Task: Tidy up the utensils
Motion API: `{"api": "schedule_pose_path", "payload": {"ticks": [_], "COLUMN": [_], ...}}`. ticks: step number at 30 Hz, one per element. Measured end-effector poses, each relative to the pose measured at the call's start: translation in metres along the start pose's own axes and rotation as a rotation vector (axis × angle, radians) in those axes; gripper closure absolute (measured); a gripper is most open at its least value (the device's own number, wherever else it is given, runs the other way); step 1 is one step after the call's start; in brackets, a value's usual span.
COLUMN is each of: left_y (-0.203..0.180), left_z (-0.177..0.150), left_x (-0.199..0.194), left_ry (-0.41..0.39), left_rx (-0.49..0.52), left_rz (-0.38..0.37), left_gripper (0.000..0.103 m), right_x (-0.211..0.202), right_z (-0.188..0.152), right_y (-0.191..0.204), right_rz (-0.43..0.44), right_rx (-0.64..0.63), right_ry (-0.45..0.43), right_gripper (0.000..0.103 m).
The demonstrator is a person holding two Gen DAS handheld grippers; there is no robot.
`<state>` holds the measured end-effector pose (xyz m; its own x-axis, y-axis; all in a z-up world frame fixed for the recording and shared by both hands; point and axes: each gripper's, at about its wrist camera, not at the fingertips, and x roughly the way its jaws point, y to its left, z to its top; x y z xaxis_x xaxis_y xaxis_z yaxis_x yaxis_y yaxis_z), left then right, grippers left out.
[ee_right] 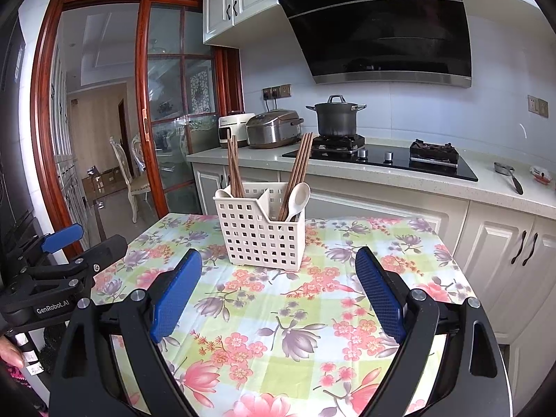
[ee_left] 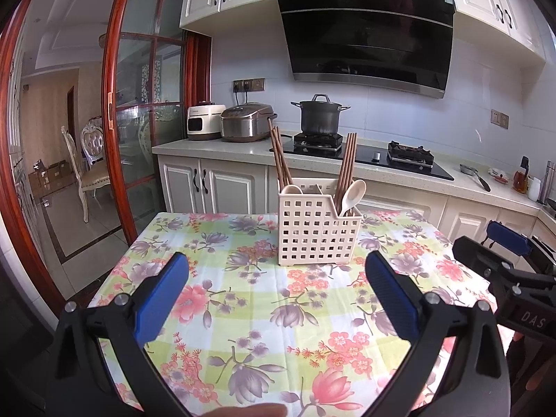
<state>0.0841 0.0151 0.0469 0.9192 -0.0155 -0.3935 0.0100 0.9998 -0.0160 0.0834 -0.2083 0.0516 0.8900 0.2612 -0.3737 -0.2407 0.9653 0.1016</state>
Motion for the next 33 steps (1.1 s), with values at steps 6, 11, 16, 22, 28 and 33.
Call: {"api": "schedule_pose_path", "payload": {"ticks": [6,11,16,22,28,33], "left_y": [0.0006,0.0005,0.0001,-0.0004,-0.0026,-0.0038], "left_z": [0.0,0.0,-0.0004,-0.0001,0.0,0.0005], "left_x": [-0.0004,0.0002,-0.0012,-0.0025,-0.0043,-0.0036], "left_ry": [0.001,0.001,0.001,-0.002,-0.008,-0.006], "left_rx": [-0.003,-0.002,0.002,0.0,0.003,0.006], "left_rz": [-0.001,0.0,-0.003,-0.012,-0.015,-0.005], "left_gripper": [0.005,0.005,0.005,0.005,0.005,0.005], "right_x": [0.0003,0.0005,0.0001,0.0005,0.0003,0.0005], "right_z": [0.0002,0.0001,-0.0003,-0.0006,-0.0007,-0.0006], "right_y": [0.0001,0.0002,0.0001,0.0003,0.0006,0.0001], "right_rz": [0.001,-0.001,0.0,-0.001,-0.001,-0.001], "right_rx": [0.0,-0.001,0.0,-0.001,0.0,0.001], "right_ry": [0.0,0.001,-0.001,-0.002,-0.004,-0.003], "right_gripper": [0.019,0.019,0.019,0.019,0.019,0.019]}}
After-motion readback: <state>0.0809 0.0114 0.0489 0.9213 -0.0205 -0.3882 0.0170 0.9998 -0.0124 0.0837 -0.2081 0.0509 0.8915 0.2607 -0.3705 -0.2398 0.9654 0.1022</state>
